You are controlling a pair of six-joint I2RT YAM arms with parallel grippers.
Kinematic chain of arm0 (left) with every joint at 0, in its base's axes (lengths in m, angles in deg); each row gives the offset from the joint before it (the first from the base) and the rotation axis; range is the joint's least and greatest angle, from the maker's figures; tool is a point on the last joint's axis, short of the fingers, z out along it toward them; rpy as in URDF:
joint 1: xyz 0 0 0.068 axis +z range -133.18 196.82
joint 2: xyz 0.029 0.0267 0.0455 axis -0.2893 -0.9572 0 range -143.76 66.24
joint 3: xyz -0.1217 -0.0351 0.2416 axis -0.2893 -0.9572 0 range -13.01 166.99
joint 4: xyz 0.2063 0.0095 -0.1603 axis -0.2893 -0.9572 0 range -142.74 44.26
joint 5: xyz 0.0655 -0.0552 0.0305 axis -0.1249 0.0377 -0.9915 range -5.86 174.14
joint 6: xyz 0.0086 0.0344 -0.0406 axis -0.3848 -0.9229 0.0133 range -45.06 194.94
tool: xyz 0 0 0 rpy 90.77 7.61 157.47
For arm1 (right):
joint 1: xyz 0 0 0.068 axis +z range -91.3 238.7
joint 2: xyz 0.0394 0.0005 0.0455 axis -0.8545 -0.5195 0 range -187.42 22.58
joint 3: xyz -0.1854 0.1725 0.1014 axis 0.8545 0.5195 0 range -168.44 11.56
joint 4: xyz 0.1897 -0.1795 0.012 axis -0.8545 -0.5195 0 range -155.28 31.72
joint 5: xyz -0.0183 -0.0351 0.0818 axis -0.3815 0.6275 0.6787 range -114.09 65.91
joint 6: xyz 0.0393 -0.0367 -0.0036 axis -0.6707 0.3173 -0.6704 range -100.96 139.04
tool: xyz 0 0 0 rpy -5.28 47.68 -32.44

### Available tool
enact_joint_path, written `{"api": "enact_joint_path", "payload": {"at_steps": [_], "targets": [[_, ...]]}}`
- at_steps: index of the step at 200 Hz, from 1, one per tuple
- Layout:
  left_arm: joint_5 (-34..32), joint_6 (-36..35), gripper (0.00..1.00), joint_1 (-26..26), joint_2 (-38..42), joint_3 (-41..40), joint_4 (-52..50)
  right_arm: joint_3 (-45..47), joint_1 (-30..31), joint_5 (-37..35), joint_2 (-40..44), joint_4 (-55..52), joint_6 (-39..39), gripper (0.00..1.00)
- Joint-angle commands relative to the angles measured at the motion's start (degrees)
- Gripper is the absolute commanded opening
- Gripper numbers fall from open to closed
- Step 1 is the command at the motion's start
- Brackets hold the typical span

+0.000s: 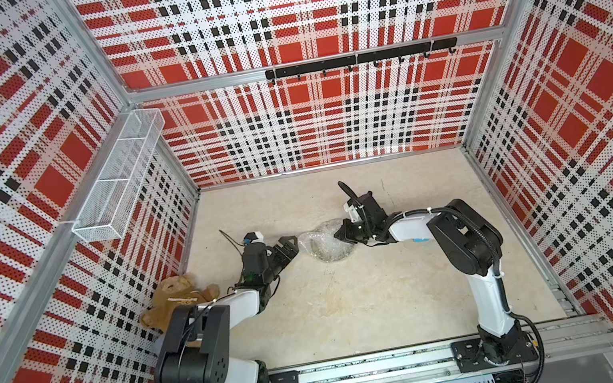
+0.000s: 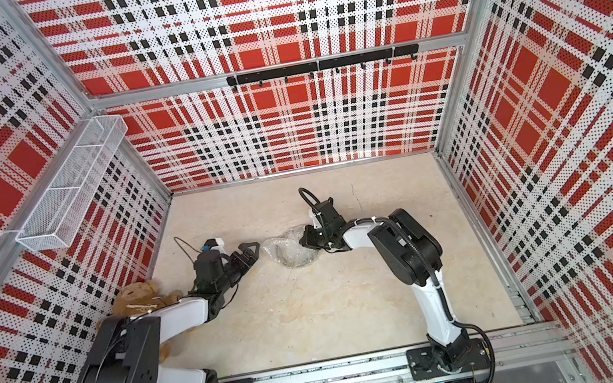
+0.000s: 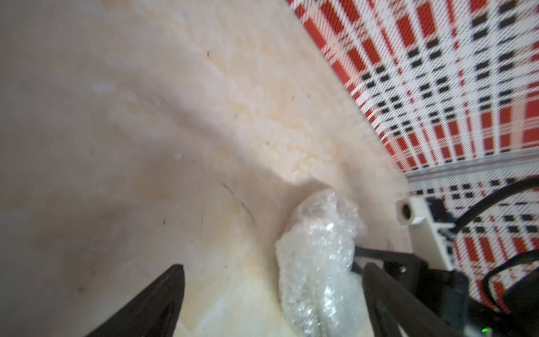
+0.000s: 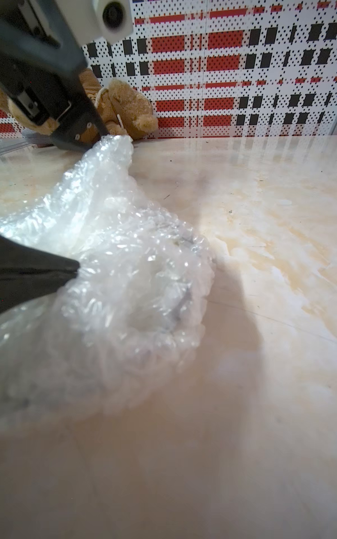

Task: Wrap dinner plates in bubble wrap
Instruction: Wrap the plate in the bubble wrap.

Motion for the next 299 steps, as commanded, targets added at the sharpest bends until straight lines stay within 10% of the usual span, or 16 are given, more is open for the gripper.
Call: {"api": "enact_joint_path", "payload": {"at_steps": [1, 42, 66, 99, 221, 299], "targets": [[-5.6, -12.2, 0.95, -7.4, -0.6, 3.7, -0.2, 2.4, 0.7, -1.2, -2.1, -4.6, 0.0, 0.0], [-23.8, -37.7, 0.92, -22.4, 0.1, 7.8, -1.1, 3.0, 0.8, -0.4, -0.6, -2.8, 0.0, 0.0], [-20.3, -46.0, 0.87, -24.5, -1.7, 10.2, -1.6, 2.8, 0.8, -0.1, -0.4, -2.1, -0.2, 0.0], [-8.6, -45.6, 0.61, -20.6, -7.5, 16.7, -8.9, 2.6, 0.7, 0.2, -0.2, -2.1, -0.1, 0.0], [2.0, -44.9, 0.61, -17.3, -10.6, 13.4, -4.7, 2.3, 0.7, 0.7, -0.5, -2.4, -0.1, 0.0], [5.3, -43.0, 0.4, -15.2, -13.3, 15.5, -1.7, 2.0, 0.7, 0.9, -0.7, -2.7, 0.1, 0.0]]}}
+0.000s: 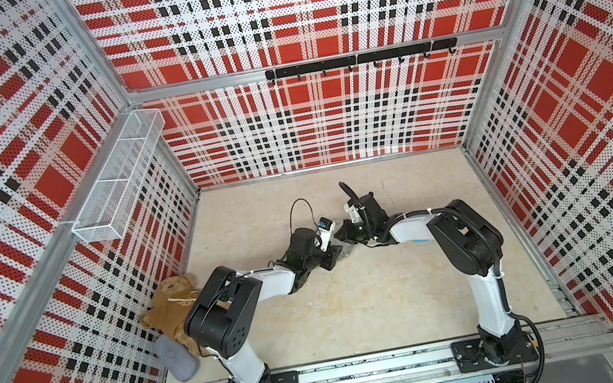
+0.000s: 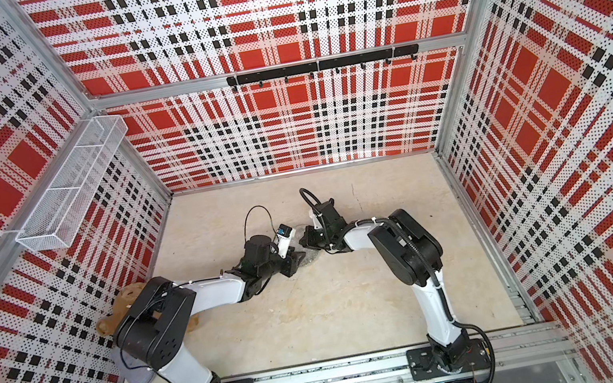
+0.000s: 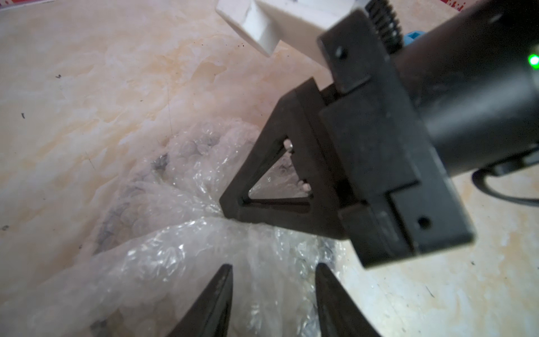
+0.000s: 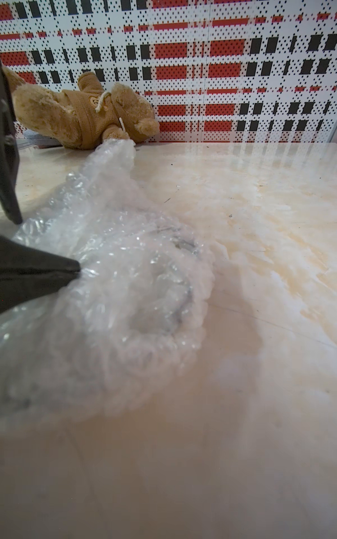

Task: Wrap dinner plates in bubble wrap
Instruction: Wrap the plate in the bubble wrap.

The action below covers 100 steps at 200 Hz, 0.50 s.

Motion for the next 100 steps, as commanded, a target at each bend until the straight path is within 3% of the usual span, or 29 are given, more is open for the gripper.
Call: {"api": "enact_joint_path", "payload": {"at_steps": [1, 69, 87, 100], "targets": [[2.8, 1.1, 0.4, 1.4, -0.1, 0.8, 3.1, 0.9, 0.8, -0.3, -0.9, -4.9, 0.1, 0.0], [3.7, 1.5, 0.14, 2.4, -0.3, 0.1, 4.0, 0.8, 0.8, 0.1, -1.0, -4.9, -0.1, 0.0], [1.8, 1.8, 0.0, 2.4, 0.5, 0.1, 4.0, 1.1, 0.8, 0.4, -0.7, -4.7, -0.4, 0.0], [0.2, 2.9, 0.0, 2.5, 1.3, -0.2, 4.0, 1.5, 0.8, 0.5, -0.1, -4.0, -0.9, 0.0]]}}
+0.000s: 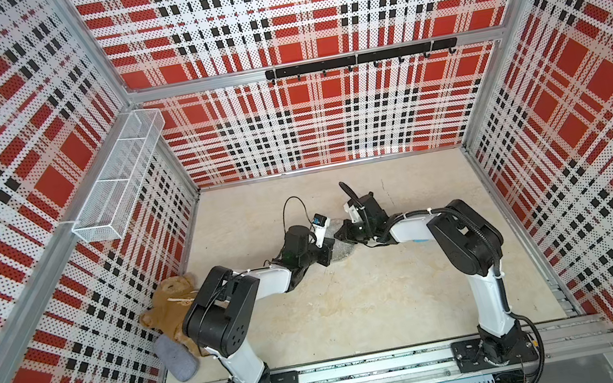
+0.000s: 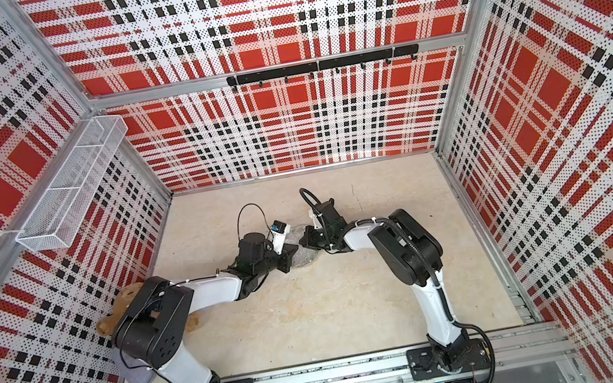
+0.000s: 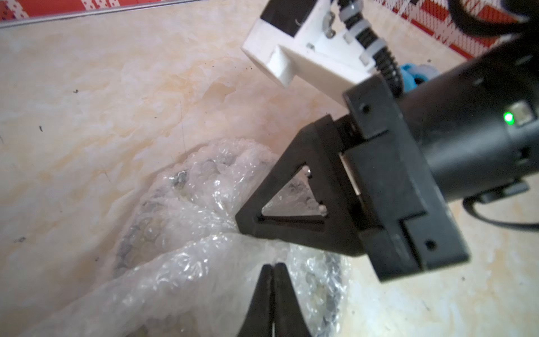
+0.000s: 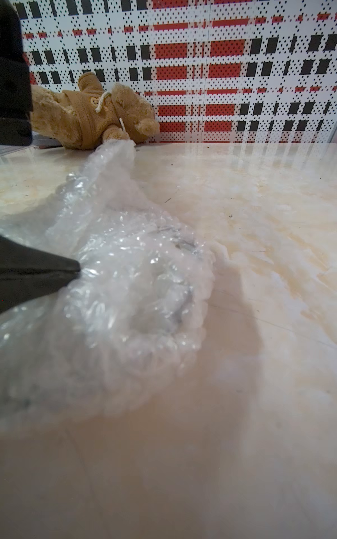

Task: Wrap dinner plates in bubble wrap
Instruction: Wrap the plate in the bubble wrap.

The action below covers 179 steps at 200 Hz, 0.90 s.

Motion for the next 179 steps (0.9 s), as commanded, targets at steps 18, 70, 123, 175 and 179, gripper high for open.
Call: {"api": "enact_joint_path", "payload": {"at_steps": [18, 70, 123, 175, 179], "targets": [[-4.7, 3.0, 0.0, 0.3, 2.3, -0.6, 1.5, 1.8, 0.9, 0.7, 0.3, -3.1, -1.5, 0.0], [-16.3, 16.9, 0.0, 0.8, 6.1, -4.7, 8.7, 5.3, 0.5, -0.2, 3.8, 5.4, -3.3, 0.23], [-16.1, 30.0, 0.0, 1.9, 9.4, -8.6, 16.4, 8.0, 0.1, -0.7, 2.9, 8.2, -5.0, 0.27], [-16.0, 31.7, 0.0, -4.2, 9.3, -7.6, 18.2, 11.1, -1.0, -0.6, 3.3, 15.5, -12.2, 0.38], [-15.7, 31.7, 0.0, -4.9, 9.1, -7.5, 18.5, 11.0, -1.0, -0.6, 3.1, 15.4, -12.8, 0.38]]}}
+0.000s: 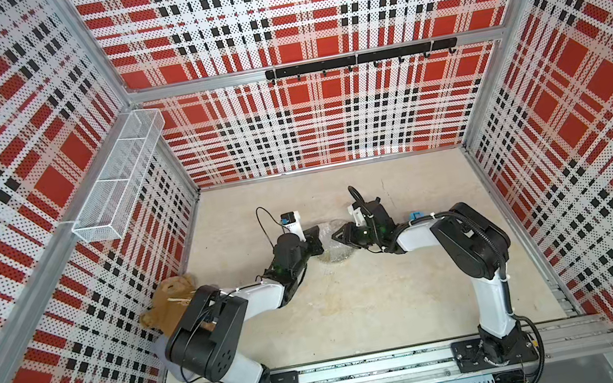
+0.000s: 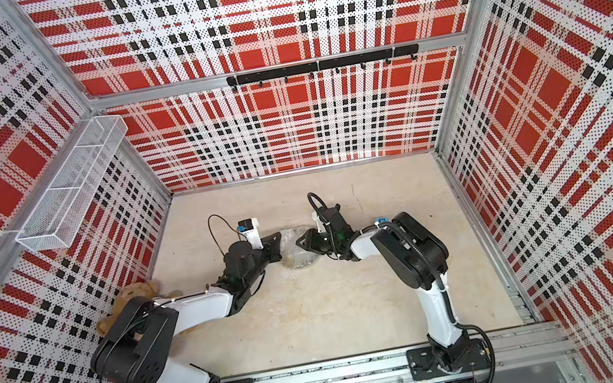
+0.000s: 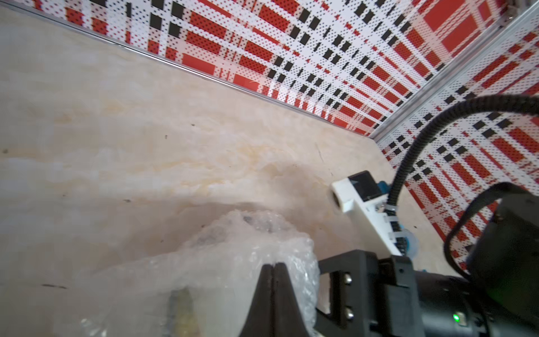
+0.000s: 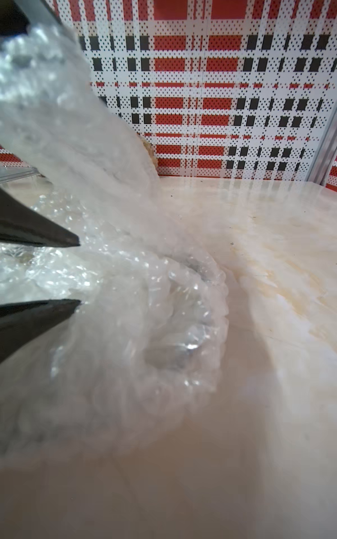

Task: Wrap dinner plates in bubble wrap
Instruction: Wrap the plate in the bubble wrap.

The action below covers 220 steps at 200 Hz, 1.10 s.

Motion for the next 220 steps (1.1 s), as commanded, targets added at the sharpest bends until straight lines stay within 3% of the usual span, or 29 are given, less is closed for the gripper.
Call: {"api": "enact_joint_path", "payload": {"at_steps": [1, 43, 79, 122, 220], "targets": [[0.3, 1.6, 0.0, -3.0, 0.1, 0.9, 2.8, 1.3, -0.7, -1.4, -0.1, 0.1, -4.7, 0.38], [2.8, -0.4, 0.0, -8.2, -5.3, 0.0, 8.6, 5.7, -1.2, -3.3, -0.1, 9.2, -15.9, 0.41], [5.5, -0.3, 0.0, -8.3, -8.9, -1.7, 13.2, 9.3, -1.6, -7.0, 2.3, 12.5, -20.4, 0.46], [7.8, -1.6, 0.0, -7.1, -12.1, -2.9, 16.0, 9.5, -1.6, -3.9, 1.0, 19.4, -24.8, 0.58], [11.0, -4.4, 0.0, -7.5, -15.5, -1.7, 16.1, 9.5, -1.2, -2.3, 1.8, 17.1, -19.8, 0.66]]}}
